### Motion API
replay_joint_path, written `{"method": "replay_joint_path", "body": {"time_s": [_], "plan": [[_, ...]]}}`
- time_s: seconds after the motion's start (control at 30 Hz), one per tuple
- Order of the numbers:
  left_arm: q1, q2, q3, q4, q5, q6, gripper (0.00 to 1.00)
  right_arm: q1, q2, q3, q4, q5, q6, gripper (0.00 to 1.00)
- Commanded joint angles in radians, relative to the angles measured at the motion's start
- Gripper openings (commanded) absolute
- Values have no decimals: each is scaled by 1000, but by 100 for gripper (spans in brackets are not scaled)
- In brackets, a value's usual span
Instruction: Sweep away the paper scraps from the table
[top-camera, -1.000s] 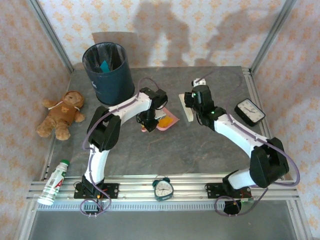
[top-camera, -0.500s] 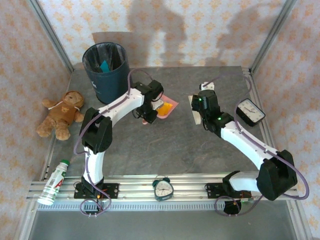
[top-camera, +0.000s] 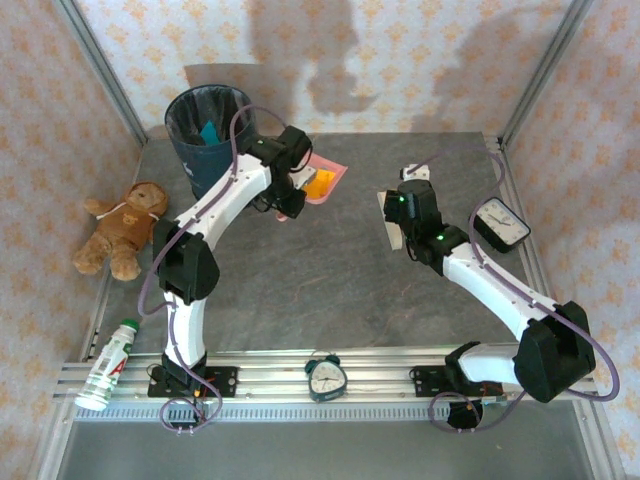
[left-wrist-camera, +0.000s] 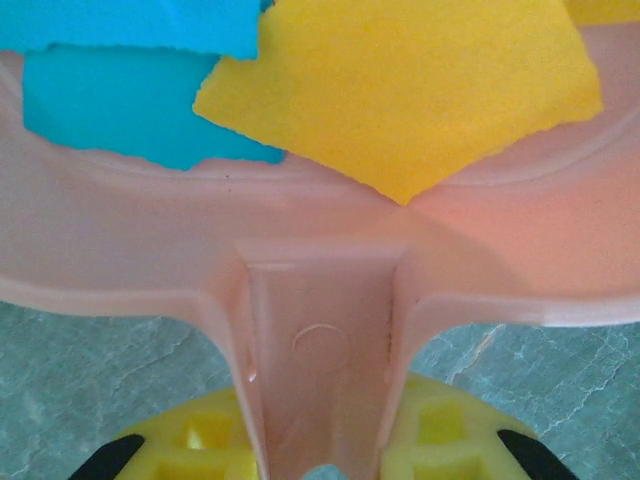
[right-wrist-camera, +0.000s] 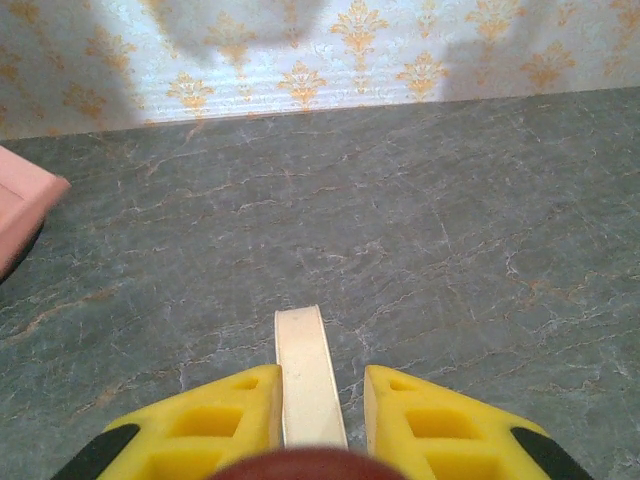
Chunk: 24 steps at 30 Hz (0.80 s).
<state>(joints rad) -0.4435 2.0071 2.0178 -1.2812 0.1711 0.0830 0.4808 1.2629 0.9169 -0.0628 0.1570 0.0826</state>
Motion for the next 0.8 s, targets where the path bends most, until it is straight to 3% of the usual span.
{"method": "replay_joint_path", "body": {"time_s": [0.0,0.57,0.77], "plan": [[14,-14,72,-95,-40,10,0,-5,-30,5,5,1,12,0],[86,45,434,-228,-55,21,0,-5,-25,5,-1,-54,31,0],[120,39,478,-203,-16,-7,0,-5,-24,8,-3,-58,36,0]]}}
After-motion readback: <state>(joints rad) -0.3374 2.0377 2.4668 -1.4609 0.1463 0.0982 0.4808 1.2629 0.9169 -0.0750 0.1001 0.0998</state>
